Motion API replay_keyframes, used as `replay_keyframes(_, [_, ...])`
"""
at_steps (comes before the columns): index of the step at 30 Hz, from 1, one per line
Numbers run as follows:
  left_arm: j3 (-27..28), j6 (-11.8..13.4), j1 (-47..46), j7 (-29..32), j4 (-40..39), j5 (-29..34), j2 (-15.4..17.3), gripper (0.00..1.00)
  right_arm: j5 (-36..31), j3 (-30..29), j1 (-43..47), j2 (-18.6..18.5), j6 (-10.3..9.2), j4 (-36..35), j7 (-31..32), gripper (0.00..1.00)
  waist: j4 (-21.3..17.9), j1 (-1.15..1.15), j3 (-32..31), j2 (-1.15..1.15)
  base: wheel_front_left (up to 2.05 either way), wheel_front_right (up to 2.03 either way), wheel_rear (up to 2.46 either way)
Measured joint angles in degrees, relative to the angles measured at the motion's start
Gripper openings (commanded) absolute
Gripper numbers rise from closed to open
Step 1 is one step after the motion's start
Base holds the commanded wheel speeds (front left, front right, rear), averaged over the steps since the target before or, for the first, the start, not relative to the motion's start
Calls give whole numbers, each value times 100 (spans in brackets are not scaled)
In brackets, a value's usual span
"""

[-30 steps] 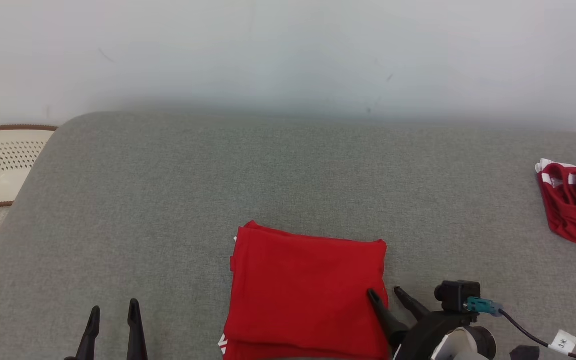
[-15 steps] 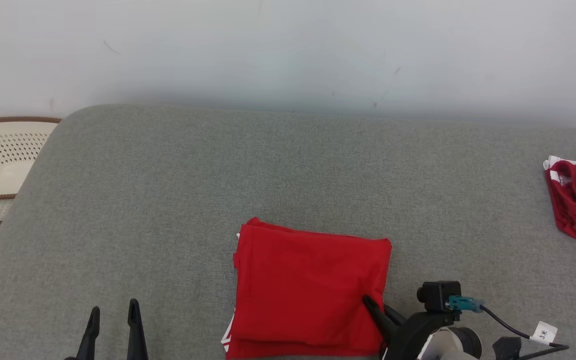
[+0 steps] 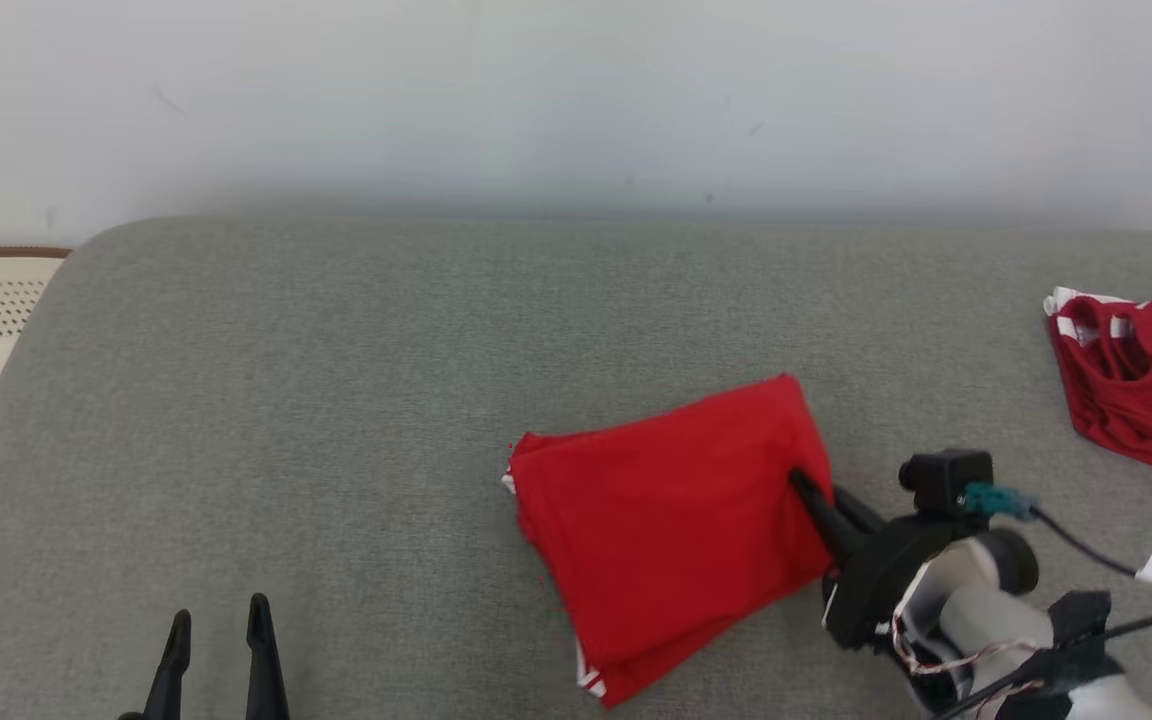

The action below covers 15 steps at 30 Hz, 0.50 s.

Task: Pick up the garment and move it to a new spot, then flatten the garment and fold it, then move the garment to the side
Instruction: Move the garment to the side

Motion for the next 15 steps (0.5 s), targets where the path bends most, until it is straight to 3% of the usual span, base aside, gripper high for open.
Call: replay_keyframes(15, [174,-55,-218,0,-315,311,-1,100,-435,435,-1513,-1081,0,282,34,0,-587,0,545,0,0,0,0])
